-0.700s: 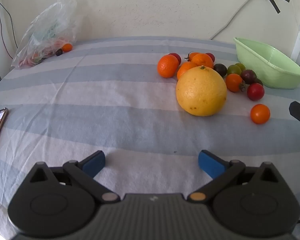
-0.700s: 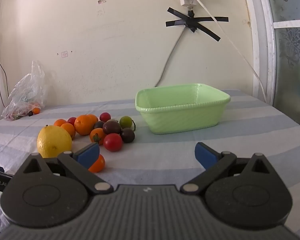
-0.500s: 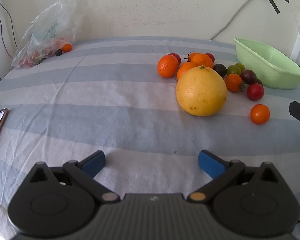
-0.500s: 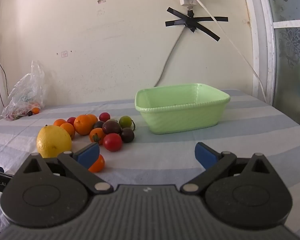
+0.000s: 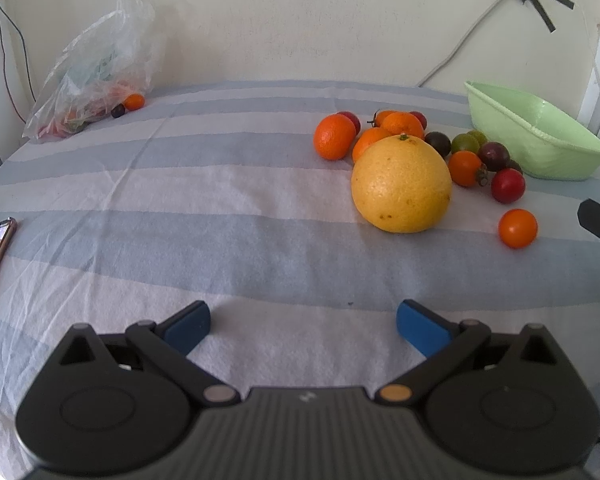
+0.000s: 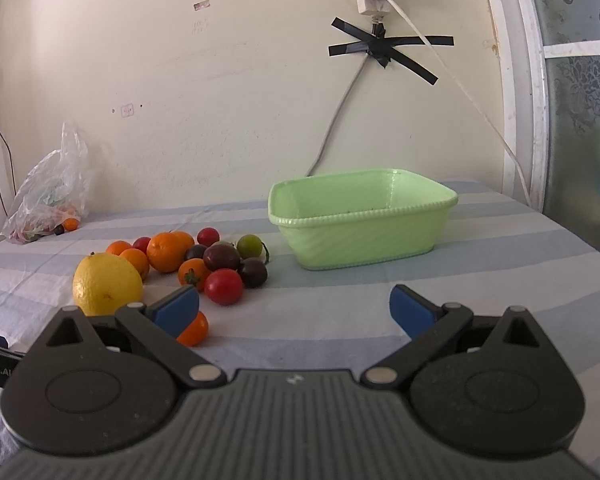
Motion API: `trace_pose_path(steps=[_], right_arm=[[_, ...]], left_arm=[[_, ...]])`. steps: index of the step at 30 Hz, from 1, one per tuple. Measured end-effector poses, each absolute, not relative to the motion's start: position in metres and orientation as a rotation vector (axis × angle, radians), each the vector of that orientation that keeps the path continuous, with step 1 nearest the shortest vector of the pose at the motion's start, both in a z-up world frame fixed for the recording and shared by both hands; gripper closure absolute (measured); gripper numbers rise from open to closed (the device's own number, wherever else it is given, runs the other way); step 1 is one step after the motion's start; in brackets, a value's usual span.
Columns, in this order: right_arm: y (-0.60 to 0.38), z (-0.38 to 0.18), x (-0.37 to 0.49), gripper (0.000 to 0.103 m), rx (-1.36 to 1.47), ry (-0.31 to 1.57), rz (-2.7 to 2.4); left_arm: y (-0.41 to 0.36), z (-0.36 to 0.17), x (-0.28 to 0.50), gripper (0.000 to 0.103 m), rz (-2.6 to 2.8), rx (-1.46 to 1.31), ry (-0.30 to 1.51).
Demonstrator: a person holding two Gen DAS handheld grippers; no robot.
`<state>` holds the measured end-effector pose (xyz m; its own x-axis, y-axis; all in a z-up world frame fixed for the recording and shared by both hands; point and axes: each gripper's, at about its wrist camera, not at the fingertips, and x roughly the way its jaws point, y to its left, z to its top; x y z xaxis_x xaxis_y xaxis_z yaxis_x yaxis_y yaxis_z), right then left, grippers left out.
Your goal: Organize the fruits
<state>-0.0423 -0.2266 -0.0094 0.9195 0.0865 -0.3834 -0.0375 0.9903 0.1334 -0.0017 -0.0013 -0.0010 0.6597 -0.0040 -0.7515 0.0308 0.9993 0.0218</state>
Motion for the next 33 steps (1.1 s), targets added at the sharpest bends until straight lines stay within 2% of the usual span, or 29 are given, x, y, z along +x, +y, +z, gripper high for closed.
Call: trace_pose_path(steps=[5,14,19,22,26,28,29,33], right_arm=[[-0.227,-0.009,-0.040,0.001,0.122,0.409,0.077],[-0.185,0.006,-0.037,0.023,-0.018,0.415,0.359],[-0.145,0.008,-0.017,0.025,-0.153,0.465,0.514],[-0.130,0.003,-0.002,0.025,-0.202,0.495,0.555],[-0.119,-0.003,0.019,0.024,-0.216,0.535,0.570],[-0.120,-0.007,0.026,0.028,-0.204,0.569,0.577],[-0.119,-0.009,0.028,0.035,-0.191,0.574,0.576],[-0.137,0.002,0.017,0.036,-0.130,0.528,0.570]], left_arm=[[0.006,-0.001,-0.010,0.000,-0.077,0.050,0.808],[0.059,0.024,0.017,0.000,-0.219,-0.189,0.712],[0.056,0.032,0.045,0.001,-0.426,-0.242,0.710],[0.052,0.026,0.066,0.013,-0.509,-0.297,0.768],[0.046,0.009,0.079,0.042,-0.548,-0.353,0.854],[0.041,0.010,0.077,0.044,-0.550,-0.374,0.844],[0.038,0.013,0.075,0.044,-0.541,-0.363,0.840],[0.021,0.037,0.073,0.044,-0.558,-0.332,0.800]])
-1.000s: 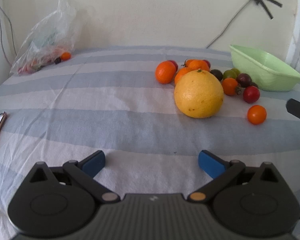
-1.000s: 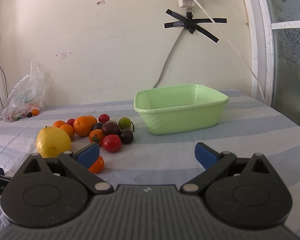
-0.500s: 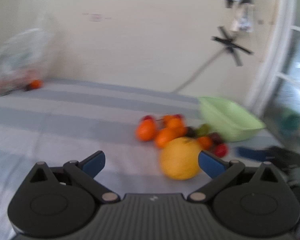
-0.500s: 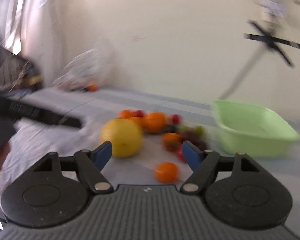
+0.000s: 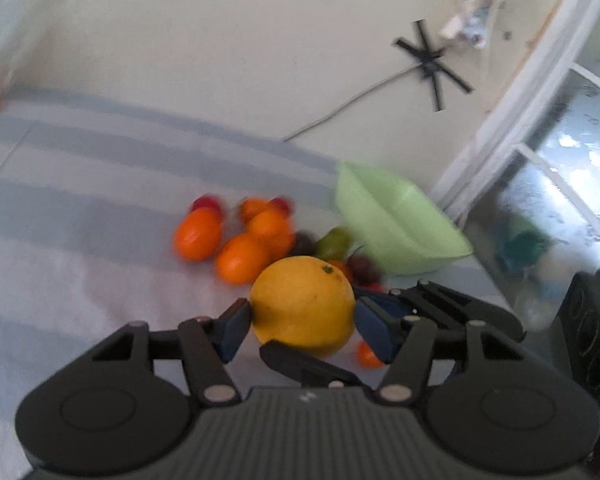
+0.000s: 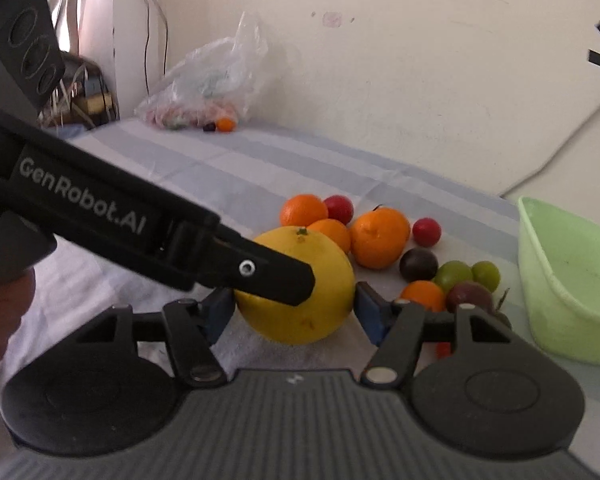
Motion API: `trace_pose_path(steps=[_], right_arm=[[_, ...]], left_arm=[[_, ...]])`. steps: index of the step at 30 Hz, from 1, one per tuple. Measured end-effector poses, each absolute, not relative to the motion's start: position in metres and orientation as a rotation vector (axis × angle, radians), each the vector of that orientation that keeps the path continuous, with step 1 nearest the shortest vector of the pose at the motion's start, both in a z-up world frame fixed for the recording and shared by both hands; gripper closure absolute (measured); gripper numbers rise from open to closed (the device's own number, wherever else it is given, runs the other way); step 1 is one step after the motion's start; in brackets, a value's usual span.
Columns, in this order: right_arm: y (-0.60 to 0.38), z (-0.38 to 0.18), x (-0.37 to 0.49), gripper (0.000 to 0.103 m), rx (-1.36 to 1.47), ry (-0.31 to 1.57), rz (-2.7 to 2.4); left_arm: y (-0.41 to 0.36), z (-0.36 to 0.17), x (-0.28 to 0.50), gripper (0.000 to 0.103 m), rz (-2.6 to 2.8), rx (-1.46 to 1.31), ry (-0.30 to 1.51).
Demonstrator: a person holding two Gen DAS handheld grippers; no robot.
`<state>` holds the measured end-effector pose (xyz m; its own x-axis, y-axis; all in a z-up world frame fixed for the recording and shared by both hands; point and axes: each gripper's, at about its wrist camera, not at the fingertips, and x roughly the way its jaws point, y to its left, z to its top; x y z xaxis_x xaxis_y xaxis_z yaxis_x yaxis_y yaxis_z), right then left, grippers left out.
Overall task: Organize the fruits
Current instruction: 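Grasp the yellow grapefruit with the left tool and lift it, then lower the grapefruit into the green basin and open the left tool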
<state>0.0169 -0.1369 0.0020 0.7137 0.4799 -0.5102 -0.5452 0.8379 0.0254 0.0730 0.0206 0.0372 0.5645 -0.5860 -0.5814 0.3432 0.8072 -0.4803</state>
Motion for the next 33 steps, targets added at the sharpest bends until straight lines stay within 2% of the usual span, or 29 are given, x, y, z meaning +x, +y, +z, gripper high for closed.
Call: trace_pose_path(steps=[5,8,13,18,20,23,26,33], right_arm=[[-0.186,0.026,0.014,0.036,-0.104,0.398,0.441],[-0.225,0.034,0.028,0.036,-0.058,0.383,0.331],[-0.280,0.025,0.062,0.036,-0.013,0.461,0.228],[-0.298,0.001,0.095,0.036,0.034,0.566,0.213],[-0.298,-0.007,0.101,0.036,0.034,0.584,0.206],[-0.300,-0.009,0.105,0.035,0.050,0.561,0.189],[-0.301,-0.003,0.097,0.034,0.057,0.511,0.178],[-0.310,0.015,0.032,0.035,0.157,0.350,0.196]], left_arm=[[-0.041,0.076,0.097,0.044,-0.646,-0.275,0.722],[-0.086,0.085,0.121,0.044,-0.726,-0.251,0.689],[-0.149,0.066,0.170,0.044,-0.782,-0.263,0.756],[-0.171,0.042,0.187,0.046,-0.758,-0.243,0.843],[-0.172,0.037,0.187,0.046,-0.745,-0.232,0.854],[-0.172,0.039,0.184,0.034,-0.743,-0.229,0.844],[-0.161,0.053,0.171,0.034,-0.763,-0.228,0.800],[-0.066,0.101,0.103,0.027,-0.789,-0.282,0.593]])
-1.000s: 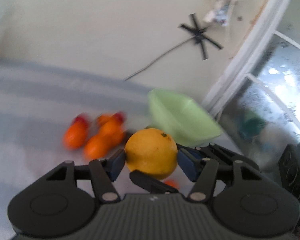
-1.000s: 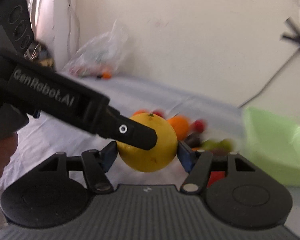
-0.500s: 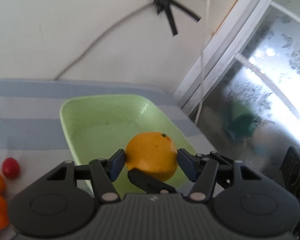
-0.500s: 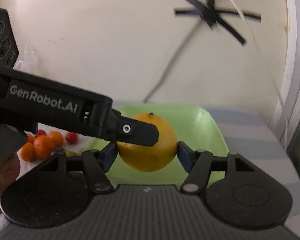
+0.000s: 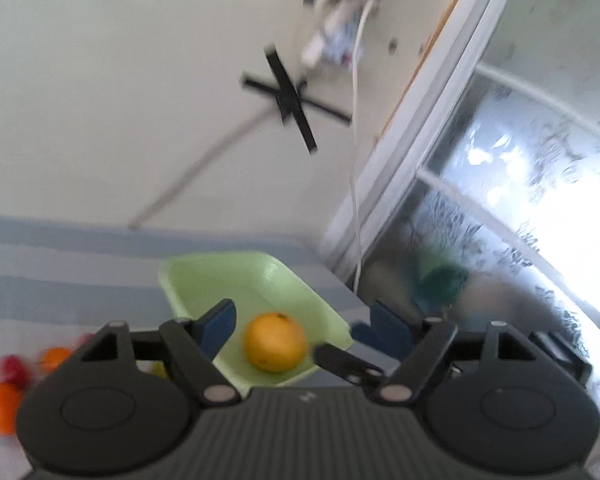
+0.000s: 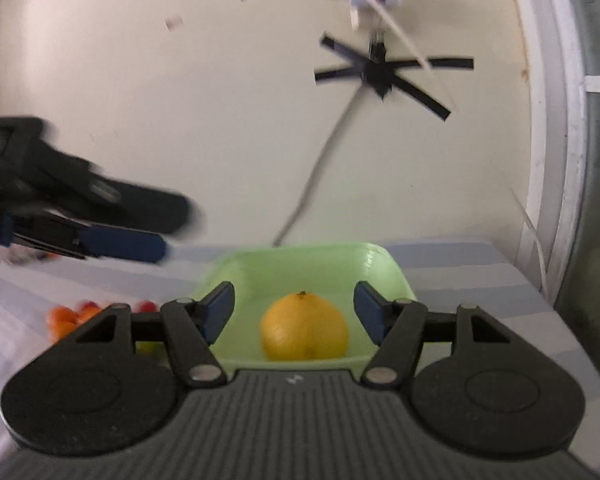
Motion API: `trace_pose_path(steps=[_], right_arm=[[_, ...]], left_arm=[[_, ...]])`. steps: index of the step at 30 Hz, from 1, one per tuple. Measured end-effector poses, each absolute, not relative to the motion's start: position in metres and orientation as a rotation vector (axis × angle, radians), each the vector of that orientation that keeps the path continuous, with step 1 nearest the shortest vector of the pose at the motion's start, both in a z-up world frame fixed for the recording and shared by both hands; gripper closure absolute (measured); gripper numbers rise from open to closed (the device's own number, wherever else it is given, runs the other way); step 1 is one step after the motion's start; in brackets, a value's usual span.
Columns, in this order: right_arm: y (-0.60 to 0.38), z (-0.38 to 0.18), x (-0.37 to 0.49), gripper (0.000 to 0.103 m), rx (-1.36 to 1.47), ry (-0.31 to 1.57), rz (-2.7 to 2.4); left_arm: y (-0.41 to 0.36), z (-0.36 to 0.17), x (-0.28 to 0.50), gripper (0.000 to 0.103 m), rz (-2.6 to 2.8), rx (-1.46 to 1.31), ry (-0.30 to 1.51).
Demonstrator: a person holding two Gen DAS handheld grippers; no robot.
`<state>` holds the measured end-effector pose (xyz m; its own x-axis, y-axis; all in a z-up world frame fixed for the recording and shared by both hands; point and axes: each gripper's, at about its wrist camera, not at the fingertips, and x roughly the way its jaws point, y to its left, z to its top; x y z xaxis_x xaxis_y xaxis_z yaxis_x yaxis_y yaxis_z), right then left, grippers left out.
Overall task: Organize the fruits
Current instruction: 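Lower the grapefruit into the green basin and open the left tool, then grasp an orange tomato with the left tool while the right tool grasps a red tomato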
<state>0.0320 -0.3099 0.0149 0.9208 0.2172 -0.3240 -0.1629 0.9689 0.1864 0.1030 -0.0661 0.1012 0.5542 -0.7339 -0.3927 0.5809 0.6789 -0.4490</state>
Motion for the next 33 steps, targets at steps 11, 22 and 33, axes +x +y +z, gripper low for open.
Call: trace_pose_path(steps=[11,22,33], right_arm=[[-0.288,-0.014,-0.012,0.063,0.357,0.481,0.197],[-0.268,-0.013,-0.009,0.063,0.358,0.543,0.237],[-0.217,-0.014,0.022,0.062,0.272,0.594,0.315]], left_arm=[[-0.043,0.048,0.025,0.027,-0.704,-0.051,0.625],[-0.063,0.008,0.026,0.072,-0.643,0.040,0.671],[0.011,0.016,0.015,0.072,-0.529,-0.027,0.620]])
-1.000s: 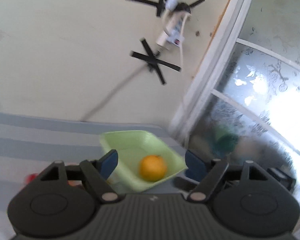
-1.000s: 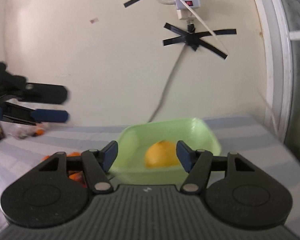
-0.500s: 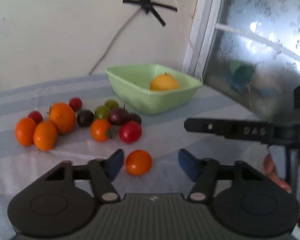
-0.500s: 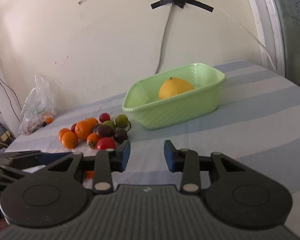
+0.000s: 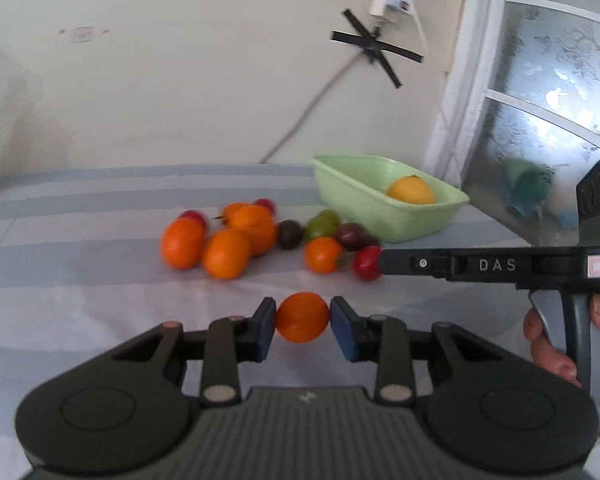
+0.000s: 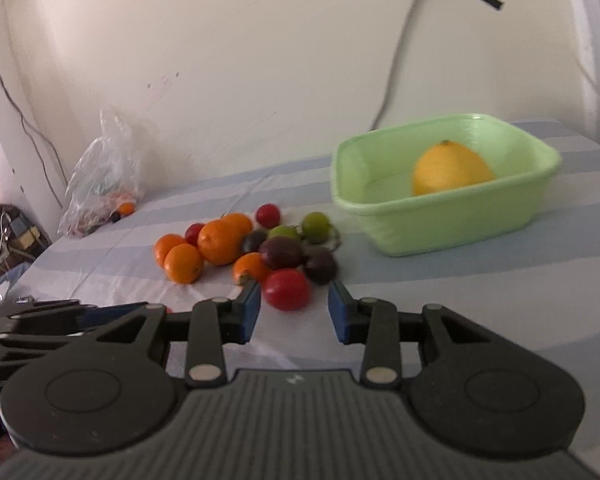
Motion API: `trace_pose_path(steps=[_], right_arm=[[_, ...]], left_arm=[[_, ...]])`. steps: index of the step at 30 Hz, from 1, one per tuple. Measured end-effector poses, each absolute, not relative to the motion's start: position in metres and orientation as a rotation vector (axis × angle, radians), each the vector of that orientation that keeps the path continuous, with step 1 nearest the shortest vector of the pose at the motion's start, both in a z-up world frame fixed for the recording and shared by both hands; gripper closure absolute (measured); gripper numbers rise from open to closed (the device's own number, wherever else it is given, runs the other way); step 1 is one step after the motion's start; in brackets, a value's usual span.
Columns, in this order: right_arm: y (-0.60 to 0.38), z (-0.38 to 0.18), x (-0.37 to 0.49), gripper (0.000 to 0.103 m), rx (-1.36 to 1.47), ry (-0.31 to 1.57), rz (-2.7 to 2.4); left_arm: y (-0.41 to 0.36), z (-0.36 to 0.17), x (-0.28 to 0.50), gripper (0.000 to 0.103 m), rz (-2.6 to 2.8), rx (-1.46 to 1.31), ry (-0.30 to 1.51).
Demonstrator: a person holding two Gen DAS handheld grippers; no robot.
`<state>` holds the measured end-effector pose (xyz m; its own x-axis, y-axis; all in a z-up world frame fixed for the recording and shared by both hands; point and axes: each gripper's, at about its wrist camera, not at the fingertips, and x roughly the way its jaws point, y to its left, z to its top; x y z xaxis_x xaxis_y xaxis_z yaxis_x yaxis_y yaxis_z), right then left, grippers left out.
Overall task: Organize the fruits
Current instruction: 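Grasp an orange tomato with the left tool while the right tool grasps a red tomato, then carry both tomatoes to the basin and release them from both tools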
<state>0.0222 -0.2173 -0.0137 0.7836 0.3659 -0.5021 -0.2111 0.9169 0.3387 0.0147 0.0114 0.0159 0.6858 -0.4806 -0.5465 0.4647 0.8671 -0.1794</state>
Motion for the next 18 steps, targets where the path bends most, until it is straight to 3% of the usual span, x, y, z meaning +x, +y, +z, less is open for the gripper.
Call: trace_pose_path(steps=[6,8,10,14,18], right_arm=[[-0.205,-0.022,0.040,0.063,0.231,0.645,0.294],[-0.204,-0.022,0.038,0.071,0.220,0.637,0.299],[-0.205,-0.020,0.031,0.071,0.231,0.628,0.318],[-0.193,-0.016,0.005,0.071,0.177,0.584,0.389],[-0.181,-0.021,-0.010,0.071,0.127,0.605,0.450]], left_arm=[[0.021,0.005,0.014,0.072,-0.497,-0.020,0.637],[0.021,0.004,0.014,0.072,-0.496,-0.017,0.635],[0.021,0.003,0.012,0.071,-0.494,-0.014,0.632],[0.024,0.002,0.010,0.054,-0.501,-0.006,0.623],[0.025,0.002,0.008,0.053,-0.505,0.002,0.617]])
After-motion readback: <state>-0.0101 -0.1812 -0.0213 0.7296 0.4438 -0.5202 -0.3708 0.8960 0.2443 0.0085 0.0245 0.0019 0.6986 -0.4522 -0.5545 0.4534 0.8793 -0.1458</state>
